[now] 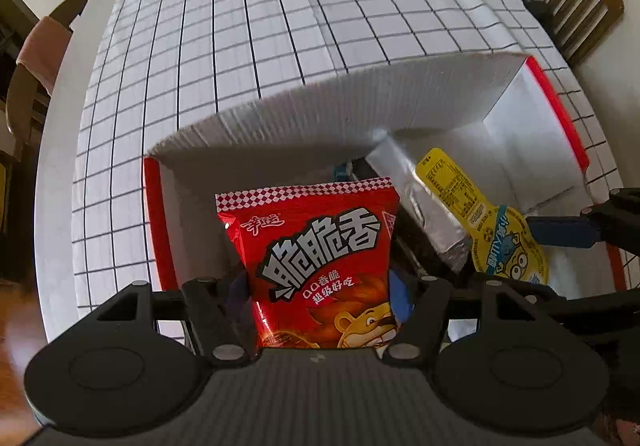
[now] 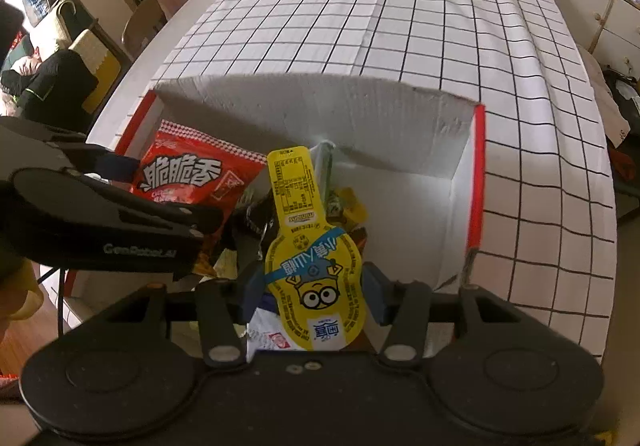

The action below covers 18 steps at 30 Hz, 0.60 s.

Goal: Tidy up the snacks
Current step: 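Lower both snacks into the box and open both tools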

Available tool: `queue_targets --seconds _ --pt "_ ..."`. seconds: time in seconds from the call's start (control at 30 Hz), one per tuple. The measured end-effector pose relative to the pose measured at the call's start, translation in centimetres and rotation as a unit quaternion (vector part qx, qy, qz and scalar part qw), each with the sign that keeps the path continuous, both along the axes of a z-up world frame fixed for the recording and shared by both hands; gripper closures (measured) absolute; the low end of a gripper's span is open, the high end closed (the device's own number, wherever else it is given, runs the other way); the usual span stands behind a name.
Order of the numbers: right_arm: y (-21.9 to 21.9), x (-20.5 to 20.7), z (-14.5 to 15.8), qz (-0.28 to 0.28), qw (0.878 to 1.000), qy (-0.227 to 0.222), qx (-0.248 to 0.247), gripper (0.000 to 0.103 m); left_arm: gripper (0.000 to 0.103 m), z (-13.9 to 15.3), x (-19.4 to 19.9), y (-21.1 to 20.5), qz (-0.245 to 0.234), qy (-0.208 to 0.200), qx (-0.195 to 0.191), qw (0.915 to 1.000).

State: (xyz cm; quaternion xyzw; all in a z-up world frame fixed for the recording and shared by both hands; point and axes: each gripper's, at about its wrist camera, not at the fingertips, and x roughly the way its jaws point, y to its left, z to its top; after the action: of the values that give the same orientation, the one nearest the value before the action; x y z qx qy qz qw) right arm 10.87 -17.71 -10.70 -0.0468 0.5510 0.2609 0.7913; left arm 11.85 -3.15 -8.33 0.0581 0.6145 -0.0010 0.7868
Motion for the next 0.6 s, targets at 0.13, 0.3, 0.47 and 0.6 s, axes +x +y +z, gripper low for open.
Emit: queue_targets --seconds 0.13,0.3,0.47,0.6 --pt "0.44 -0.34 -0.38 0.003 1.0 -0.005 -0.01 0.052 0.035 -0.87 -0.14 0.11 -0.001 0.008 0.003 1.0" --pt "0.9 -0.5 -0.58 0.003 1.0 -0.008 -0.019 0.051 0.035 -1.18 -0.01 0.39 0.004 0.014 0.001 0.9999" --pt "1.04 -0.4 -0.65 -0.003 1.0 -0.012 -0.024 0.051 0.034 -1.23 -0.14 0.81 0.009 0.015 -0.006 0.9998" --pt "0.97 -0.57 -0.6 -0.011 0.999 -0.016 -0.027 0.05 0.034 -1.09 -0.59 0.81 0.006 0.009 -0.002 0.9999"
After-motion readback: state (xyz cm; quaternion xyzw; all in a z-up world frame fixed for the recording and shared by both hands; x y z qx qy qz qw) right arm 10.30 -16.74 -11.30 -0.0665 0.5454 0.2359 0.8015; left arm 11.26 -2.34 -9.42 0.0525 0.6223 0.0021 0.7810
